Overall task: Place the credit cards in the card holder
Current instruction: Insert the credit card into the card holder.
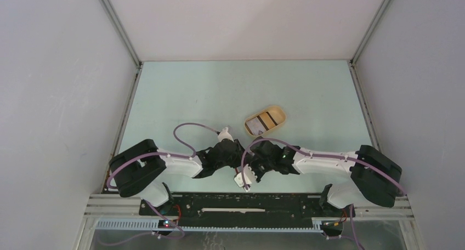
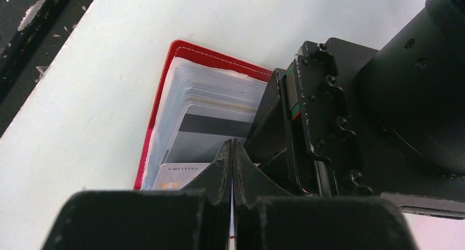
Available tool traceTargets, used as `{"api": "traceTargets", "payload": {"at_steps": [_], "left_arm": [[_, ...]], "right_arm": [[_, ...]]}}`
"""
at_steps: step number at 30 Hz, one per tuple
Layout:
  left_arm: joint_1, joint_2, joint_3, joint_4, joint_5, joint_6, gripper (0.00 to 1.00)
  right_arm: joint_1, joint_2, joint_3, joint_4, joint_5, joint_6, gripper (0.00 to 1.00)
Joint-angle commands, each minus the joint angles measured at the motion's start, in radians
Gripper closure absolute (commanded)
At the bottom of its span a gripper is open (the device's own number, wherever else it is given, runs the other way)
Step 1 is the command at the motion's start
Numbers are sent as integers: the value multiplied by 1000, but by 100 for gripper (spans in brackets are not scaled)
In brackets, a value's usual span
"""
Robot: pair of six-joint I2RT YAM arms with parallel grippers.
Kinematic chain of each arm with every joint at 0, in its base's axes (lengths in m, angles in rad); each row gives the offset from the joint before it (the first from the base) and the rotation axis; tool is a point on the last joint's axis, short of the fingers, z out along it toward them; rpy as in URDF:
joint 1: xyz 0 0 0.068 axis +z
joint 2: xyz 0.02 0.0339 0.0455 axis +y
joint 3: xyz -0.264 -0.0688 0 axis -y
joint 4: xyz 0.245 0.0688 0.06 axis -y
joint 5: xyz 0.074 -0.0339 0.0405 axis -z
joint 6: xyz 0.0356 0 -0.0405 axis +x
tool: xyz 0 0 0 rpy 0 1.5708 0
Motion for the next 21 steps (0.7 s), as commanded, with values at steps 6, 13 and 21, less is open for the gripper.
{"api": "traceTargets", "payload": {"at_steps": [6, 13, 21], "left_arm": [[3, 40, -47, -165, -10, 62, 69], [3, 39, -48, -165, -10, 62, 69], [3, 39, -49, -165, -13, 59, 68]], "right_arm": [[-8, -10, -25, 23, 52, -11, 100], [-47, -21, -33, 10, 45, -9, 100], [-75, -45, -50, -6, 34, -7, 100]]}}
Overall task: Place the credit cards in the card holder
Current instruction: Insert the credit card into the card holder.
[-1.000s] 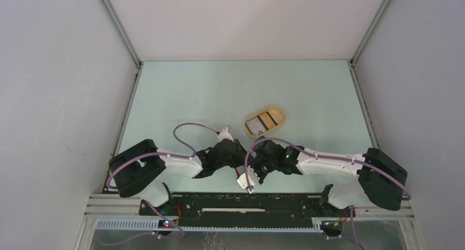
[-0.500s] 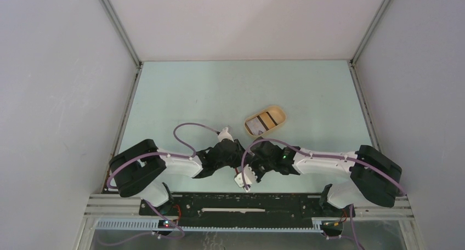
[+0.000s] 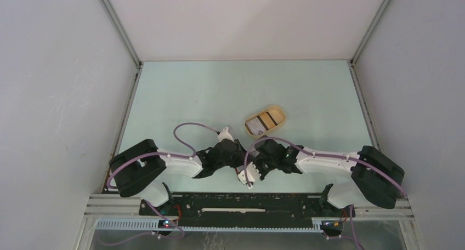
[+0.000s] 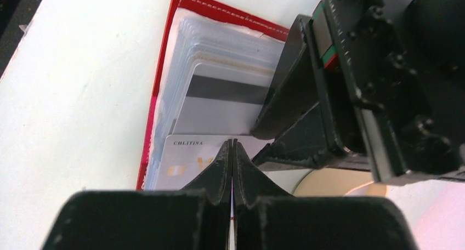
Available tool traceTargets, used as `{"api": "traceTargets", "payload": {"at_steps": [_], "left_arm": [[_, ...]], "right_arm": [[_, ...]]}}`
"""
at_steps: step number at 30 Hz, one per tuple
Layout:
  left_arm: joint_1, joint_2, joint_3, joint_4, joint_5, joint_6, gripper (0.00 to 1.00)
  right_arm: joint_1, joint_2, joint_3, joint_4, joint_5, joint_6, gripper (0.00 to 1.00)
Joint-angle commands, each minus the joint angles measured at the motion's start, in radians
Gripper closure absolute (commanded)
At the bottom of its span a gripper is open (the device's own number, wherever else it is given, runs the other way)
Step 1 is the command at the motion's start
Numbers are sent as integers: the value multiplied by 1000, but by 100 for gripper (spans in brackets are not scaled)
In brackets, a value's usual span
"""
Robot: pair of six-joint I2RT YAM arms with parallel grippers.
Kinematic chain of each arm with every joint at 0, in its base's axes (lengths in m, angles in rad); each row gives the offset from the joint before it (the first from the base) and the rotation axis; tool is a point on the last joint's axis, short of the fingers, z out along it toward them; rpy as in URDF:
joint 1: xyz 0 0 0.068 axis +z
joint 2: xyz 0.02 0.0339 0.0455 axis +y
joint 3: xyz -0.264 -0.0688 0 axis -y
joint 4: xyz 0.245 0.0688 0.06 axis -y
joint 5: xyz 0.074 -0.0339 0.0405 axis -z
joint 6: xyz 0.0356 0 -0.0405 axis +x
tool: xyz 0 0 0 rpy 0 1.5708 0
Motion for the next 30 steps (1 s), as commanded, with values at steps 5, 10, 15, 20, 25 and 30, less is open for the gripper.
{"api": "traceTargets", "payload": {"at_steps": [5, 10, 15, 20, 25, 30], "left_arm": [[8, 30, -48, -171, -11, 55, 68], [8, 23, -64, -150, -16, 52, 68], [8, -6, -83, -134, -29, 53, 68], [5, -35, -99, -130, -48, 52, 68], [2, -45, -97, -154, -64, 46, 74], [-7, -48, -96, -173, -77, 35, 83]], "right_arm": [[-39, -66, -16, -18, -21, 5, 100], [-39, -131, -12, -28, -84, 47, 98], [-53, -148, -10, -52, -144, 63, 95], [-29, -119, -10, -36, -136, 60, 94], [5, -52, 0, 16, -79, 62, 94], [14, -27, 10, 42, -64, 75, 94]]}}
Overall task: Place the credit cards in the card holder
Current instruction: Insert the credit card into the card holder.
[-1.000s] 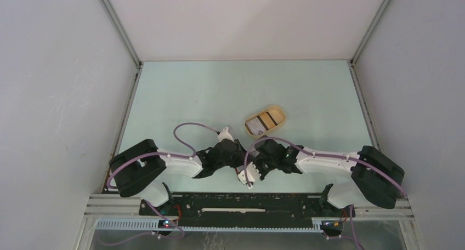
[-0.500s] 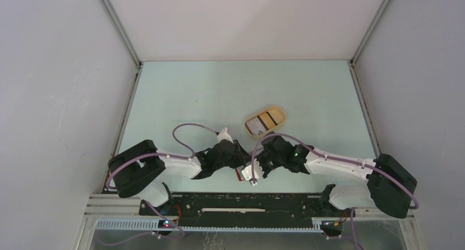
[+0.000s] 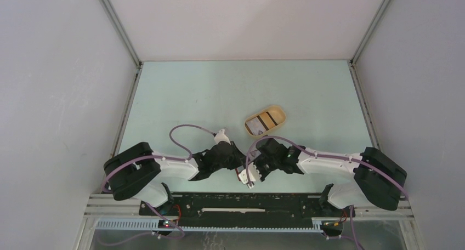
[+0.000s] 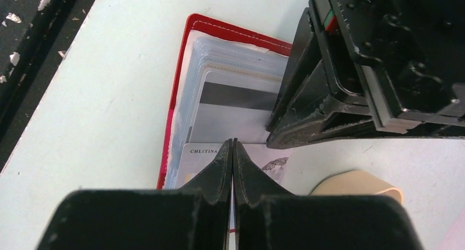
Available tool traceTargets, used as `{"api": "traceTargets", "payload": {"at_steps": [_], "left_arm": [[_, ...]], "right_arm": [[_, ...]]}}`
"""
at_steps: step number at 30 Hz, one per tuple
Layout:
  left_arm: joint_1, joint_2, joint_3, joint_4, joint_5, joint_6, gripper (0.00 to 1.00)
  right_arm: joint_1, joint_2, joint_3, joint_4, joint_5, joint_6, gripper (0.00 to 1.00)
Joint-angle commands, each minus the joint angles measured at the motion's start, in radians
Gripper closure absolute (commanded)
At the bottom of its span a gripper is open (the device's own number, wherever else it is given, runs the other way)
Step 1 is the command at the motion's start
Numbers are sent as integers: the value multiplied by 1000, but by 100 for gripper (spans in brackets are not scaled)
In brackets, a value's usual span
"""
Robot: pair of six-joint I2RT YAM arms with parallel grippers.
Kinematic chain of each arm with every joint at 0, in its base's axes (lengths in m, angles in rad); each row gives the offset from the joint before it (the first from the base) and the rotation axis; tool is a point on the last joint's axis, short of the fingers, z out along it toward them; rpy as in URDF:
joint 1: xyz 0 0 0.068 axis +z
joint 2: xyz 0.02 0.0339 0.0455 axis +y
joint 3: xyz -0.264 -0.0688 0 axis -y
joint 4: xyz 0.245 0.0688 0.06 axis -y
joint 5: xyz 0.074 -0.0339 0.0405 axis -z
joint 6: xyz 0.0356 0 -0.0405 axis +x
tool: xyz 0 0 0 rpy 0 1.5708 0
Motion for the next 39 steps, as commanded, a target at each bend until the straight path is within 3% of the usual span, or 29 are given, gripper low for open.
{"api": "traceTargets", "payload": {"at_steps": [1, 17, 39], "left_arm": [[-7, 8, -42, -173, -50, 35, 85], [-21, 25, -22, -195, -68, 35, 98], [-21, 26, -27, -183, -68, 42, 100]], "right_arm": [[19, 7, 26, 56, 20, 21, 94], [36, 58, 38, 47, 54, 24, 94], [-68, 27, 32, -27, 57, 8, 97]]}}
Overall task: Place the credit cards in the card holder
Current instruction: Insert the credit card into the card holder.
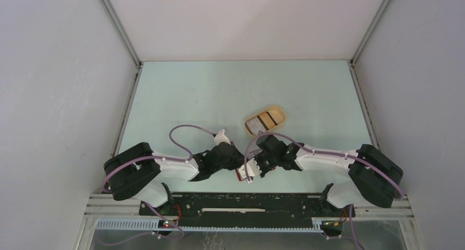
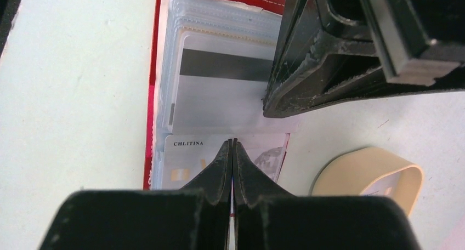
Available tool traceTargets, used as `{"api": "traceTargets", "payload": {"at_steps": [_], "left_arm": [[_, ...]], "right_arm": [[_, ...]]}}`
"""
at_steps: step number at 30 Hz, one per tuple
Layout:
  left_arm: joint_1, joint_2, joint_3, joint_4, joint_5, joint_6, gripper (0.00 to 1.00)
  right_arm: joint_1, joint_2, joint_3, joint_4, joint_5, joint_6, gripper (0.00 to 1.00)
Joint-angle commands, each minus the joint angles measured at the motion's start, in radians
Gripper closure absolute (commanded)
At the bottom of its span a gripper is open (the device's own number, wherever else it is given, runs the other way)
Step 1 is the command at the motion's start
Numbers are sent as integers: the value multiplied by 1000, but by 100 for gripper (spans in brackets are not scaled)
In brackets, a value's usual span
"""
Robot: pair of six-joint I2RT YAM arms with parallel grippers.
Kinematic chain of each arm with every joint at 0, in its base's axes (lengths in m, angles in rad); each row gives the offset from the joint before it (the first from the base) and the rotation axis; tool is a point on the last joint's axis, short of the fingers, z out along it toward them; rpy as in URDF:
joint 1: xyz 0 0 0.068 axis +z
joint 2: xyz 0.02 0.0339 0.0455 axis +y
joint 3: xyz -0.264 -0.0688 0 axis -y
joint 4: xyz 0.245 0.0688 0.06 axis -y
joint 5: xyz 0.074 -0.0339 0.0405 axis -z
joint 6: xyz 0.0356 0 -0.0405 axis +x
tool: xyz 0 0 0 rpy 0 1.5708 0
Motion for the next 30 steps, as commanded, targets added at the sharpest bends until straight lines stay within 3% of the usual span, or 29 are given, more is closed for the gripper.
{"api": "traceTargets", "payload": {"at_steps": [1, 12, 21, 27, 30], "left_arm": [[-4, 28, -28, -167, -36, 42, 100], [-11, -49, -48, -94, -38, 128, 98], [-33, -286, -81, -38, -88, 313, 78], [-47, -484, -151, -13, -143, 420, 72], [-49, -617, -201, -10, -173, 456, 68]], "right_arm": [[-18, -28, 15, -19, 2, -1, 97], [-71, -123, 94, -150, -207, 135, 90], [-260, -198, 224, -358, -451, 321, 76], [-330, -264, 287, -460, -487, 468, 70], [-376, -321, 290, -467, -518, 515, 61]]}}
